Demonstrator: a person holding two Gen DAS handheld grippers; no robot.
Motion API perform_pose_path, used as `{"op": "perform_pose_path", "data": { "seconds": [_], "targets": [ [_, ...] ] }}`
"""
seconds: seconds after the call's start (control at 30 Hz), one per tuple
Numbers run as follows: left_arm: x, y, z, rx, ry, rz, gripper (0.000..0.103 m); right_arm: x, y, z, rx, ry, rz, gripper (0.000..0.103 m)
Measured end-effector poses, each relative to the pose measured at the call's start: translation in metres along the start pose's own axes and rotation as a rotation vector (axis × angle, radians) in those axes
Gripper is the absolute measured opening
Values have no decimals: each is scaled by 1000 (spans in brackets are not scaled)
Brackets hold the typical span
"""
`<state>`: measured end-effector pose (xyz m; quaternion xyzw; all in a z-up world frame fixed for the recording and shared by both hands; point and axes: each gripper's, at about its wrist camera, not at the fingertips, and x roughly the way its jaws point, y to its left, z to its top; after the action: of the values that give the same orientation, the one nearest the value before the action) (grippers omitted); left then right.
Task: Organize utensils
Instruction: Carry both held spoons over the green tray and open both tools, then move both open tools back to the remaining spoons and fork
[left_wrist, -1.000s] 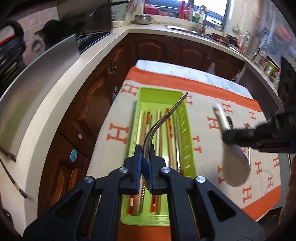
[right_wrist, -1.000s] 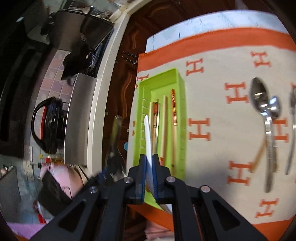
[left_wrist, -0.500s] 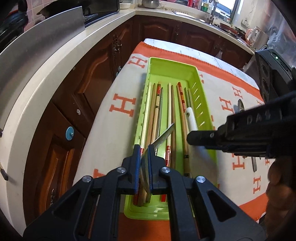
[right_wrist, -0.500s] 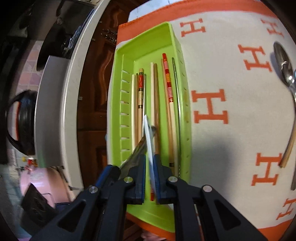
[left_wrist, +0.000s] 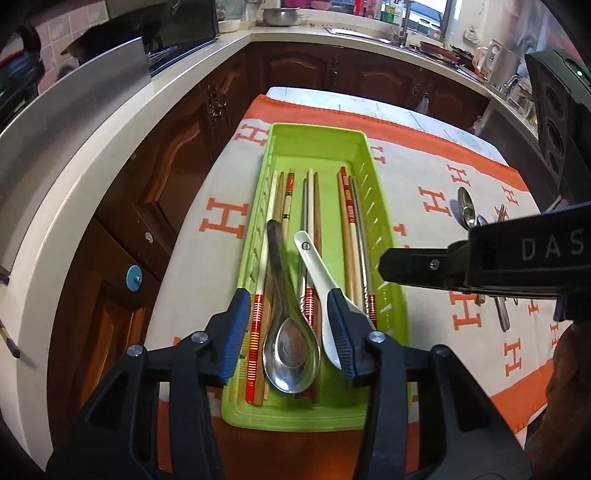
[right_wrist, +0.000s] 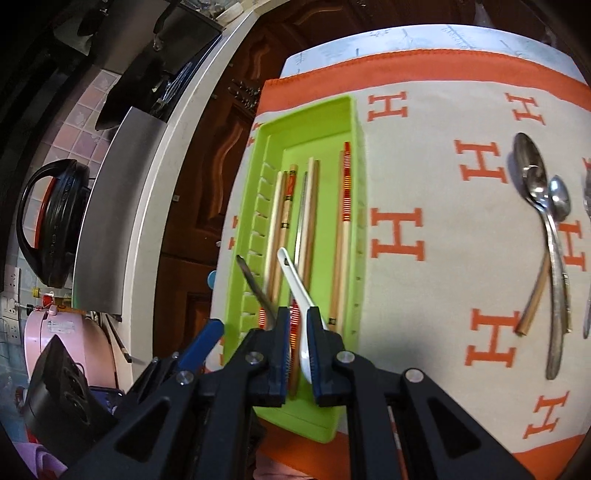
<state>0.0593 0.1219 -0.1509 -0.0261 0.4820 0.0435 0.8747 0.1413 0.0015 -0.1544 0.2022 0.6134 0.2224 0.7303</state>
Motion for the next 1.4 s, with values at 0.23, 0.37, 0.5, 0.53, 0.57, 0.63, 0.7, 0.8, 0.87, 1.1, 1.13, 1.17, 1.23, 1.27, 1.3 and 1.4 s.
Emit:
{"op": "perform_pose_path", "data": {
  "seconds": [0.23, 0.37, 0.5, 0.53, 0.57, 0.63, 0.7, 0.8, 0.87, 1.1, 1.13, 1.17, 1.23, 1.27, 1.3, 1.4],
  "targets": [
    [-1, -10, -4, 20, 13, 3, 40, -10, -18, -9, -1, -12, -46, 10],
    [-3, -17, -5, 36, 20, 6, 40, -17, -28, -16, -11, -27, -76, 10],
    [-4, -24, -5, 50, 28, 9, 41, -28, -37, -22, -21, -54, -107, 10],
    [-5, -26, -4, 54, 29, 9, 41, -32, -40, -23, -24, -64, -116, 10],
    [-5, -28, -5, 58, 29, 9, 41, -35, -43, -24, -24, -71, -122, 10],
    [-7, -34, -4, 72, 30, 10, 41, -44, -49, -26, -24, -93, -136, 10],
    [-8, -41, -4, 86, 30, 11, 41, -53, -55, -27, -28, -118, -152, 10],
    [-12, -52, -2, 108, 25, 9, 41, -69, -64, -26, -31, -163, -185, 10],
    [-15, -58, -1, 122, 18, 6, 41, -81, -71, -26, -23, -192, -197, 10],
    [-18, -89, 12, 177, 14, -13, 41, -122, -105, -22, 24, -289, -227, 11],
    [-18, -93, 15, 182, 15, -19, 41, -125, -110, -21, 34, -295, -229, 11],
    [-17, -99, 18, 189, 16, -28, 41, -130, -116, -20, 46, -302, -229, 11],
    [-16, -109, 26, 200, 18, -44, 41, -135, -128, -17, 69, -314, -229, 11],
    [-15, -115, 30, 205, 21, -58, 41, -137, -133, -16, 78, -318, -230, 11],
    [-12, -121, 34, 208, 27, -71, 41, -139, -138, -16, 86, -321, -230, 11],
    [0, -140, 43, 220, 59, -118, 41, -141, -154, -14, 116, -323, -231, 11]
  ]
}}
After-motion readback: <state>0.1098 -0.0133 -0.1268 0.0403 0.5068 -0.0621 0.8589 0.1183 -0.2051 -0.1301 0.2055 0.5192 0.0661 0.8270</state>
